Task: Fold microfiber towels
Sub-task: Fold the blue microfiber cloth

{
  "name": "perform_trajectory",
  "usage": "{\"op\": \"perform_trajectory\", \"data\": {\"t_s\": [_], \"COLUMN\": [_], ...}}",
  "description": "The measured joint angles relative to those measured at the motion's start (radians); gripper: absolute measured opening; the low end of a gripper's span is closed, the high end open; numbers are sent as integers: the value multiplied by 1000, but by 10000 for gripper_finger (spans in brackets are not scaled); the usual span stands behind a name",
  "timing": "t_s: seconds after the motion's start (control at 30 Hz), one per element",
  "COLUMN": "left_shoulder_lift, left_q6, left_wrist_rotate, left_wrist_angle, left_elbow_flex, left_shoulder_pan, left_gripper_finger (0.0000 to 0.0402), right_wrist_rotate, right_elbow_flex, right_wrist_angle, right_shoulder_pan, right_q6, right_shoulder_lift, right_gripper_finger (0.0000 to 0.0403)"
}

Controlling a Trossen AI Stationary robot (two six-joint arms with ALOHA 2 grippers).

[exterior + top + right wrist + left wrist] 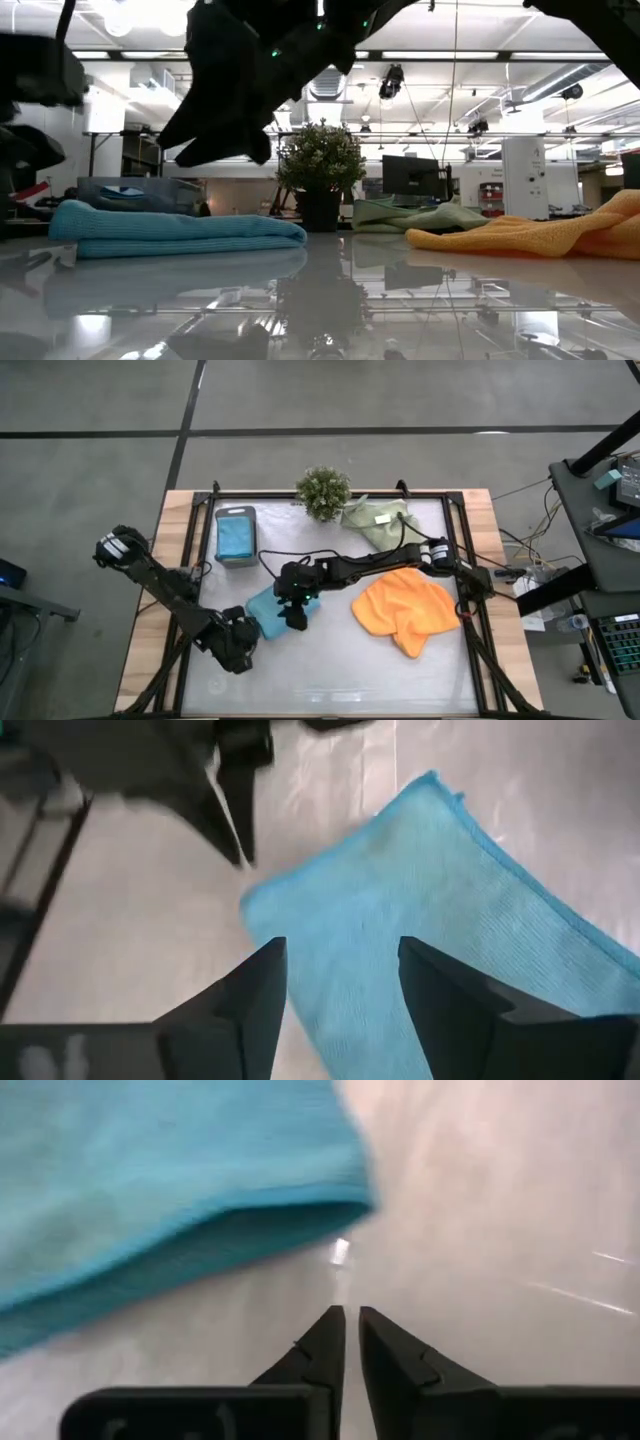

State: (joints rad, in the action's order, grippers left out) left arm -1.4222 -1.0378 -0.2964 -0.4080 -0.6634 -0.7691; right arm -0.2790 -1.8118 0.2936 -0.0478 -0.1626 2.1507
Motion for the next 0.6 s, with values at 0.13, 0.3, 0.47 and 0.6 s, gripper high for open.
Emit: {"op": "perform_trajectory", "data": {"t_s": [0.13,0.3,0.47,0.6], "left_shoulder_lift": [67,113,103,82], "left_q6": [-3,-1,2,0], "left_wrist_rotate": [10,-68,-88,-80], "left_wrist_angle": [8,13,7,7], "left_elbow_flex": [-6,-4,1,8], "left_shoulder_pan": [0,1,1,1], "left_gripper_finger": [19,19,19,19], "right_wrist_rotate": [0,1,21,58], "right_elbow_flex": [13,89,211,277], "right_wrist_angle": [94,182,188,133], "right_shoulder_pan": [-5,-7,-9,-9], "right_q6": [117,233,348,416], "right_shoulder_lift": [-29,-84,-140,-144], "right_gripper_finger": [166,155,155,155]}}
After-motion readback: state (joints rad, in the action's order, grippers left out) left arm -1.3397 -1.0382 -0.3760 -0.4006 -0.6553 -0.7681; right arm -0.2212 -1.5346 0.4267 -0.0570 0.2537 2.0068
